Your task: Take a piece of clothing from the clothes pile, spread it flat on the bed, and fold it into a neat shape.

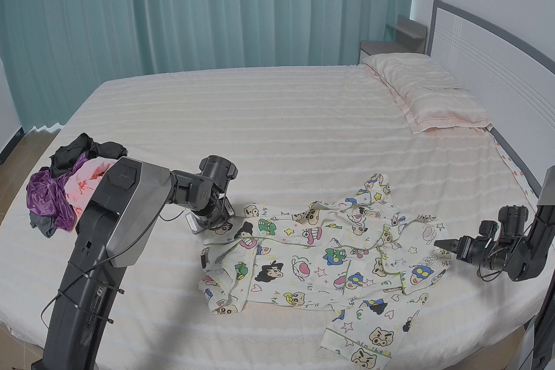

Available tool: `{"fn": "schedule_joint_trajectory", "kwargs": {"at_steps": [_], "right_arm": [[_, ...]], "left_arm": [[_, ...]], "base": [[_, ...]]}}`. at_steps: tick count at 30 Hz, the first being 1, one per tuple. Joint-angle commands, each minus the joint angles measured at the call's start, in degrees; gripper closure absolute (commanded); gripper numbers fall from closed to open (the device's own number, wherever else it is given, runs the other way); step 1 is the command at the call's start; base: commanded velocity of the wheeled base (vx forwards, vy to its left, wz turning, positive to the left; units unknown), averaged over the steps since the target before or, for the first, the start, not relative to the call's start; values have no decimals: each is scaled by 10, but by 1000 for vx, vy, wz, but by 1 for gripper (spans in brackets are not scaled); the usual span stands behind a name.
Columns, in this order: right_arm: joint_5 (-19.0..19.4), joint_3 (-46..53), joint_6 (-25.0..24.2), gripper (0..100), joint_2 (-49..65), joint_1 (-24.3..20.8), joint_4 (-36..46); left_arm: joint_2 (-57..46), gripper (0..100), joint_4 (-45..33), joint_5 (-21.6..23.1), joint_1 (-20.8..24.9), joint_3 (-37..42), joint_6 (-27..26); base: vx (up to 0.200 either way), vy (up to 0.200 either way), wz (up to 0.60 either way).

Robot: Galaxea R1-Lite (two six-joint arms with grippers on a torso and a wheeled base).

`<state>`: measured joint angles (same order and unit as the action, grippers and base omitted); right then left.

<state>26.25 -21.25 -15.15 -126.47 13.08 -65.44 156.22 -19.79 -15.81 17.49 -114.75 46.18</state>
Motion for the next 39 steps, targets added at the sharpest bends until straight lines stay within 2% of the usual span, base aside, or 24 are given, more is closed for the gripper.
{"fn": "schedule_joint_trajectory", "kwargs": {"at_steps": [1, 2, 4, 11, 16, 17, 20, 21, 22, 23, 24, 29, 32, 35, 39], "right_arm": [[0, 9, 0, 0, -4, 1, 0], [0, 11, 1, 0, -3, 0, 0], [0, 11, 0, 0, -2, 0, 0], [0, 11, 0, 0, 3, 0, 0], [1, 13, 0, 0, 3, 0, -1], [1, 16, 0, 0, 3, 0, -1], [1, 21, 0, 0, 4, 0, -7], [1, 26, 0, 0, 3, 0, -17], [1, 30, -1, 0, 3, 1, -23], [1, 30, -1, 0, 3, 1, -24], [1, 34, -1, 0, 3, 2, -34], [2, 45, -1, 0, 6, 9, -43], [10, 48, -1, 0, 14, 19, -43], [26, 64, -10, 0, 40, 36, -46], [34, 97, -11, 0, 61, 47, -65]], "left_arm": [[-7, 0, -33, 31, -11, 2, 37], [-56, 0, -42, 87, -12, 2, 60], [-102, 0, -42, 124, -14, 2, 75], [-191, 0, -36, 140, -13, 2, 78], [-251, 0, -18, 193, -26, 2, 73], [-284, 0, 13, 215, -29, 2, 66], [-329, 0, 75, 232, -30, 36, 28], [-363, 0, 123, 245, -29, 139, -10], [-383, 0, 157, 256, -28, 204, -32], [-385, 0, 161, 257, -28, 213, -36], [-407, 0, 211, 264, -25, 309, -64], [-444, 0, 308, 270, -2, 546, -108], [-449, 0, 345, 271, 18, 631, -120], [-441, 0, 414, 269, 51, 735, -133], [-415, 0, 467, 256, 98, 792, -128]], "base": [[0, 0, 0], [0, 0, 0], [0, 0, 0], [0, 0, 0], [0, 0, 0], [0, 0, 0], [0, 0, 0], [0, 0, 0], [0, 0, 0], [0, 0, 0], [0, 0, 0], [0, 0, 0], [0, 0, 0], [0, 0, 0], [0, 0, 0]]}}
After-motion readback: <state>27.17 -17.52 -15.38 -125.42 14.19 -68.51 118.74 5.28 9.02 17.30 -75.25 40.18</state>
